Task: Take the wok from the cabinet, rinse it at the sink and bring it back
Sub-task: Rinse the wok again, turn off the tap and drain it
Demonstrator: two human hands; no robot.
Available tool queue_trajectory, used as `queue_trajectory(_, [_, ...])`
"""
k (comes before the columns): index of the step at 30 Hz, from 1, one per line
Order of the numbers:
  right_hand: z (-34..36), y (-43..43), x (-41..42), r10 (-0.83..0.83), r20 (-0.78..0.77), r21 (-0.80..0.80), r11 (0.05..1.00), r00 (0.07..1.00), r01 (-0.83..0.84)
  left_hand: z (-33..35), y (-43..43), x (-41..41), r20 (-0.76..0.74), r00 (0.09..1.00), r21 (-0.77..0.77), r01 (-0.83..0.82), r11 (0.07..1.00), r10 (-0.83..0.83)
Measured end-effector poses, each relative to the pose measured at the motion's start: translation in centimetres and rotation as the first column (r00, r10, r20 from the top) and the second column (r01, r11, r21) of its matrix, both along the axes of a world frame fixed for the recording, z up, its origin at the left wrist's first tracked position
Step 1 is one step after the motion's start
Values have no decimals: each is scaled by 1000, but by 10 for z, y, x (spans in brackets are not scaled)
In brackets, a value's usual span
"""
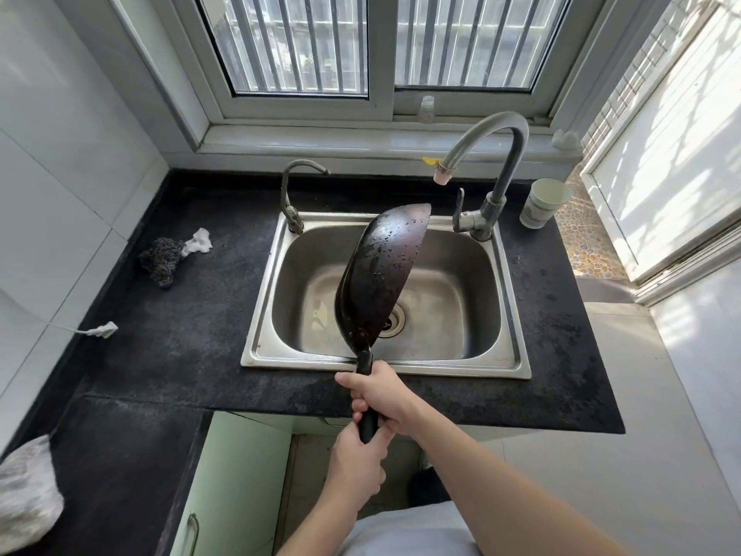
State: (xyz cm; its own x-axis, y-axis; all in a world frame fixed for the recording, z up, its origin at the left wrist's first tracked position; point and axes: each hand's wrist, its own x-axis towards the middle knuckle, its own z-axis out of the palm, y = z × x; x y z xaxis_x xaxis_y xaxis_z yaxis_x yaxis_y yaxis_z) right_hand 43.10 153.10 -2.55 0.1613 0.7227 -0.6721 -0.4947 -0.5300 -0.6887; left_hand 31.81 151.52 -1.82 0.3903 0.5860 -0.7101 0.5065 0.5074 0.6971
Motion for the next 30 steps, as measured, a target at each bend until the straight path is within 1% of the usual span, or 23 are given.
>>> queue_trajectory(3, [1,-2,1,8,-2,-1,1000,1000,-8,-1,0,0,-5,1000,-24,-4,1000,4])
queue_trajectory(8, [2,-2,3,2,5,-2,1000,1000,-2,2,-1,-1,52,997,-139,-43,989,51])
queue_trajectory(14, [3,-4,6,43,32,-2,999,999,-43,5,-5,4,67,994,-162,-71,984,83])
queue_trajectory(16, [4,-3,5,48,45,-7,999,998,-47,6,-4,3,98,992,-176,-67,982,85])
queue_trajectory(20, [9,0,2,57,104,-37,998,993,-54,8,-3,-4,212,973,-242,-43,969,96])
queue_trajectory(24, [7,-4,-3,84,191,-81,994,978,-70,8,-8,-10,260,956,-377,-25,926,132])
queue_trajectory(28, [0,-6,-13,-31,122,-61,997,992,39,10,-7,-15,311,926,-501,-33,865,215])
queue_trajectory(30, [-4,-8,-18,-81,41,-64,994,996,84,8,-6,-19,331,910,-550,-27,835,248])
